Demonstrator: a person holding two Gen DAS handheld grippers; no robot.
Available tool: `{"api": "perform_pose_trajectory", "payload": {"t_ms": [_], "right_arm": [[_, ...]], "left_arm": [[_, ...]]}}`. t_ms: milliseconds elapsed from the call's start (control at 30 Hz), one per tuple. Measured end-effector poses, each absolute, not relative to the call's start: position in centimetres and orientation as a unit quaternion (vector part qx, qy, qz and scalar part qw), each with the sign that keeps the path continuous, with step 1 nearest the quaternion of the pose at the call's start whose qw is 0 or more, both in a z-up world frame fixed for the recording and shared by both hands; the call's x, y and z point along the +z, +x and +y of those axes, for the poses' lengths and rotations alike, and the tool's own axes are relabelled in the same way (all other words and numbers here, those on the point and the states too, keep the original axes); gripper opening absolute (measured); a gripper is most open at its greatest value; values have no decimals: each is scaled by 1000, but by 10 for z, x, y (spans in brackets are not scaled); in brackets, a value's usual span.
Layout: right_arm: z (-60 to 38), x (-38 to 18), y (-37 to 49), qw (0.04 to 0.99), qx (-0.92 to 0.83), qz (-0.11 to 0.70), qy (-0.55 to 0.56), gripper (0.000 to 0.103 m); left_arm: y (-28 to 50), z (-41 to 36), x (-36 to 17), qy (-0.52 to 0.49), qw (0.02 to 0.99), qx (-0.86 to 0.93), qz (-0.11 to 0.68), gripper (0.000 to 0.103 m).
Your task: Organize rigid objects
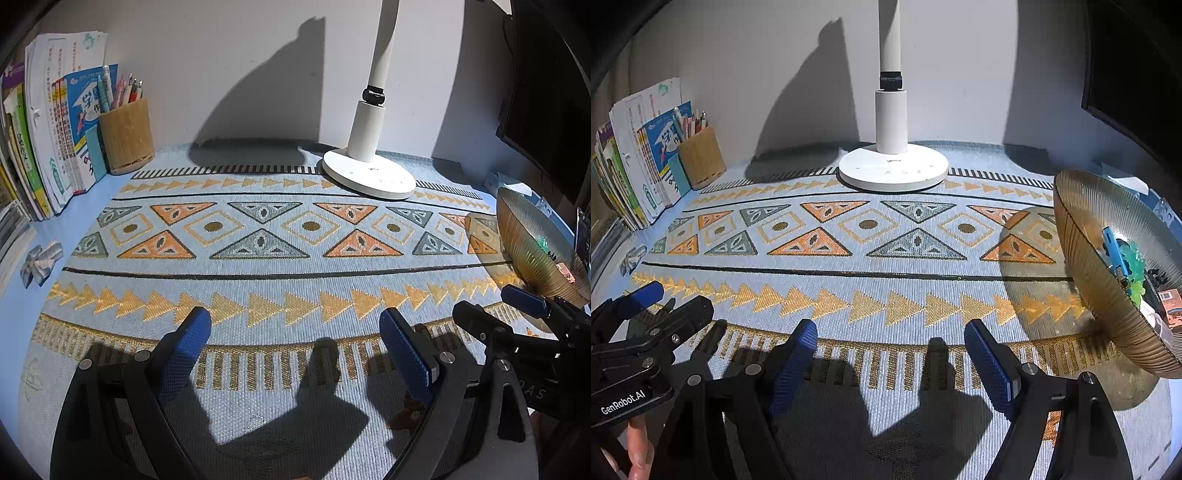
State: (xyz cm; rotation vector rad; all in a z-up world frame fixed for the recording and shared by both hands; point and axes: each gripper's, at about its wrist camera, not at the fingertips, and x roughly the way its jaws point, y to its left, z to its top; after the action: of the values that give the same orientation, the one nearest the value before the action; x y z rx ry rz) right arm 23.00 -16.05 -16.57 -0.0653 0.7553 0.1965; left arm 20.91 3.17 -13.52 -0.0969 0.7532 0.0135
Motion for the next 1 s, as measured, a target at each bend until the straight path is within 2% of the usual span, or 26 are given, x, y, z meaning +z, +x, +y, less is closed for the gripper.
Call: {"api": "perform_pose_trajectory", "payload": {"t_ms": [1000], "right_arm": [[-160, -166, 230, 925, 94, 367, -31, 81]], "left_arm": [[206, 33, -132, -52, 933, 14, 357, 92]]}}
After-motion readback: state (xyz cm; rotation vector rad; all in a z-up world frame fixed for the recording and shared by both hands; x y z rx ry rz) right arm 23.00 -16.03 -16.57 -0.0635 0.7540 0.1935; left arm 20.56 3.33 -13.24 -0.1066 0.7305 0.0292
